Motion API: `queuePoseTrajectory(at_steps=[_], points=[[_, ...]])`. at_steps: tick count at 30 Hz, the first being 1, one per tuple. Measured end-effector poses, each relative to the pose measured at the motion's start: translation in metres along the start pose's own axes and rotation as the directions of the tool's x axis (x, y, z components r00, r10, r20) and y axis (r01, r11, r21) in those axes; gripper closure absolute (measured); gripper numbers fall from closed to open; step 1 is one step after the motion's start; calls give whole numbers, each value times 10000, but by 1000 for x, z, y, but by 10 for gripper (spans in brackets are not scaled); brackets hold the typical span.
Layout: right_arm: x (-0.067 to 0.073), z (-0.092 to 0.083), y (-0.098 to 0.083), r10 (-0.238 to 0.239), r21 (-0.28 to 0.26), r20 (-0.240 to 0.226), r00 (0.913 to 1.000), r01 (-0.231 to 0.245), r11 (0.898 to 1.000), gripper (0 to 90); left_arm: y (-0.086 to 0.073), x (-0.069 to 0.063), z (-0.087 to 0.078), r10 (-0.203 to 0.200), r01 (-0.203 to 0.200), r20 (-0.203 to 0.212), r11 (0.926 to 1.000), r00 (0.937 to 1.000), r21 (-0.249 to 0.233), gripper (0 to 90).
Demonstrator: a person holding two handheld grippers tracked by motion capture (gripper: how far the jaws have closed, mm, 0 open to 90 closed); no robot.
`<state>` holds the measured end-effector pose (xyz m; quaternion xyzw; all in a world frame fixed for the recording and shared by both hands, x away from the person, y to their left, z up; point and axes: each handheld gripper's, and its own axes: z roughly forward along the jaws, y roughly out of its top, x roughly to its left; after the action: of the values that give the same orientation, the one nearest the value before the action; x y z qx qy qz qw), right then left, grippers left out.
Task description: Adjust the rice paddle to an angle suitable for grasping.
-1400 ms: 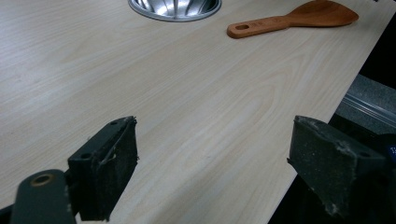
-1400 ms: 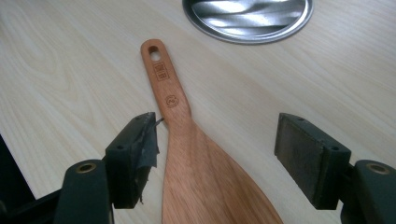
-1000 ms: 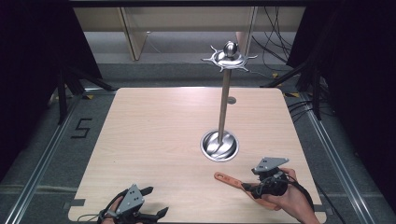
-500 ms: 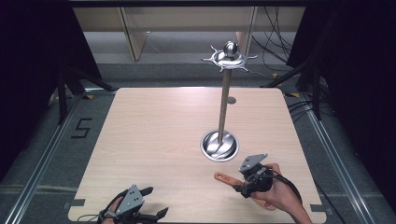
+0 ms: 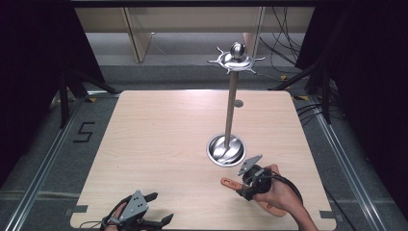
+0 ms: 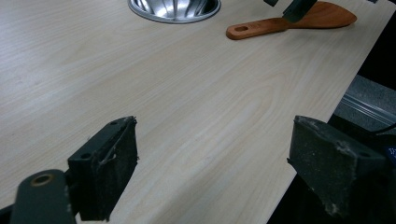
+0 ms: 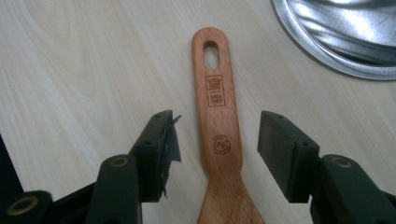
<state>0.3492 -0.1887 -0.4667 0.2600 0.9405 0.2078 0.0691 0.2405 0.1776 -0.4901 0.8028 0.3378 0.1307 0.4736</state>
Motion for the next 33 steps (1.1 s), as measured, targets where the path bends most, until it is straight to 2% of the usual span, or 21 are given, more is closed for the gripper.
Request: queuePoseTrajectory(at_steps=[1,3,4,5,8,10,13,14,16,17,18,19,20,21,22,23,25,29,31,32,33], points=[[2,1,2,179,212,151,9997,-182,9996,480,0,-1,0,-78,78,-6,10000,10000,-3,149],[1,3,3,83,271,40,10000,-84,9996,483,0,1,-1,233,-233,11,9997,9997,102,149],[1,4,4,-75,381,20,10000,74,9992,490,0,0,0,-12,12,-13,10000,10000,57,149],[0,5,5,-171,320,-159,9997,176,9993,496,0,0,0,-33,33,3,10000,10000,27,149],[-1,7,7,-103,554,-142,9998,111,9984,499,0,-1,0,-85,85,2,10000,10000,8,149],[-1,9,8,114,787,-17,9999,-113,9968,507,0,0,0,88,-88,-5,10000,10000,6,149],[-2,9,8,158,967,17,9999,-159,9952,523,0,-1,0,-81,81,0,10000,10000,16,149],[-4,10,9,-58,911,-225,9997,78,9958,526,0,0,0,-10,9,27,10000,10000,81,148],[-4,11,9,-216,914,-308,9993,243,9955,526,0,1,0,112,-111,-43,9998,9999,179,148],[-4,12,10,-292,967,-281,9992,318,9948,527,0,0,0,-82,82,47,10000,10000,29,149],[-3,11,11,-89,1120,-226,9997,114,9936,531,-1,-1,0,-85,85,40,10000,10000,16,148],[-4,12,12,-230,1083,-299,9993,261,9938,535,0,0,0,-96,96,33,10000,9999,-1,149],[-4,13,13,-327,1146,-351,9988,366,9927,539,0,0,0,-32,32,34,10000,10000,15,149],[-4,14,13,-326,1189,-371,9988,368,9922,541,0,3,-1,312,-309,-94,9991,9995,296,149],[-3,15,14,-184,1276,-237,9995,213,9916,543,0,0,0,-33,32,17,10000,10000,40,149],[-4,16,14,-354,1289,-328,9988,394,9909,546,-1,0,1,-116,116,45,9999,9999,-93,149],[-5,17,15,-405,1348,-416,9983,457,9898,550,0,1,0,104,-104,7,9999,9999,91,149],[-6,18,17,-458,1547,-360,9983,508,9867,570,-1,1,0,68,-68,-1,10000,10000,47,149],[-5,19,19,-189,1803,-280,9994,236,9833,577,-1,1,0,57,-57,-5,10000,10000,36,149],[-7,20,19,-466,1653,-262,9986,503,9850,582,-1,1,0,68,-68,-3,10000,10000,45,148],[-7,21,19,-365,1789,-455,9983,441,9829,587,-1,1,0,90,-90,-8,9999,10000,48,149]])
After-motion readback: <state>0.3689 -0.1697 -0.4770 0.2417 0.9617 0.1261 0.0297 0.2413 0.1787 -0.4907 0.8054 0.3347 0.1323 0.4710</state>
